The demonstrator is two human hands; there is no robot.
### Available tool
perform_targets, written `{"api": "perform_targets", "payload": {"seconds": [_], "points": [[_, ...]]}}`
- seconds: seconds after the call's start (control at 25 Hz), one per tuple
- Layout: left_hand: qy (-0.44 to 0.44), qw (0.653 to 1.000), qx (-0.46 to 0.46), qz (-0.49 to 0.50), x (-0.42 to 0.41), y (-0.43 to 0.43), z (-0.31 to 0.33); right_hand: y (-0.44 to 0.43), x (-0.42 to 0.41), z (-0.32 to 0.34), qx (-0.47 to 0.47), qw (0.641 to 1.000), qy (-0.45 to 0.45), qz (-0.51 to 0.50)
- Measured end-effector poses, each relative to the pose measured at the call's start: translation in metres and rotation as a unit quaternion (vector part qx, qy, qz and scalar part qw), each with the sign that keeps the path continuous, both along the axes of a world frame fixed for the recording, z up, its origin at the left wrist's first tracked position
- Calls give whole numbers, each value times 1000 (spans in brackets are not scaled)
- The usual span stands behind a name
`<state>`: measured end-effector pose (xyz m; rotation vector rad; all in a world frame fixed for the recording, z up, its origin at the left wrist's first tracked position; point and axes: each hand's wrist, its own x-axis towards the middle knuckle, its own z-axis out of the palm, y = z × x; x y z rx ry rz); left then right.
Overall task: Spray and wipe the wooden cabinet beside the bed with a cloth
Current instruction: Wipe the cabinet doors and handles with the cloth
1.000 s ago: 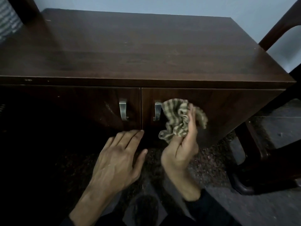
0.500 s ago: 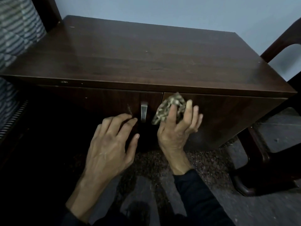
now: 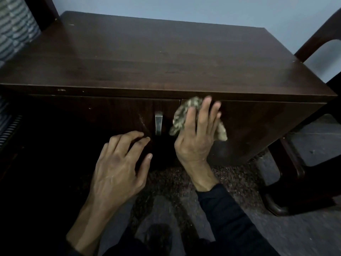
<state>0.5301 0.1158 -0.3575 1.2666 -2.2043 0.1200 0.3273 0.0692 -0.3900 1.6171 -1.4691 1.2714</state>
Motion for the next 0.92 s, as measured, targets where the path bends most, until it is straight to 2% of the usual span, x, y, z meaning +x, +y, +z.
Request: {"api": "perform_targets", "payload": {"seconds": [0.08, 0.12, 0.24, 0.32, 0.44, 0.56, 0.64, 0.68, 0.76, 0.84, 0.92], "points": [[-3, 1000, 9, 0, -2, -1, -2, -7, -1, 6, -3, 1000, -18, 20], [-3, 1000, 13, 0, -2, 0, -2, -5, -5, -3, 3, 1000, 6, 20], [-2, 1000, 3, -2, -2, 3, 4, 15, -35, -49, 38, 988, 149, -14], [-8, 1000, 0, 1, -3, 0, 8, 27, -57, -75, 93, 973, 206, -42], [-16, 1000, 3, -1, -4, 3, 10, 43, -69, -81, 160, 968, 178, -77], [-28, 1000, 0, -13, -11, 9, 10, 52, -59, -54, 123, 990, 57, -44], [-21, 1000, 2, -18, -19, 7, 15, 61, -43, -26, 54, 992, -104, -52], [-14, 1000, 2, -17, -24, 6, 18, 64, -34, -11, 32, 978, -198, -49], [-2, 1000, -4, -15, -29, 3, 21, 66, -18, 12, 70, 937, -340, 39], [-5, 1000, -14, -17, -31, 3, 22, 70, -14, 26, 166, 882, -420, 135], [-26, 999, -19, -11, -30, 4, 21, 75, -24, 37, 276, 830, -450, 181]]}}
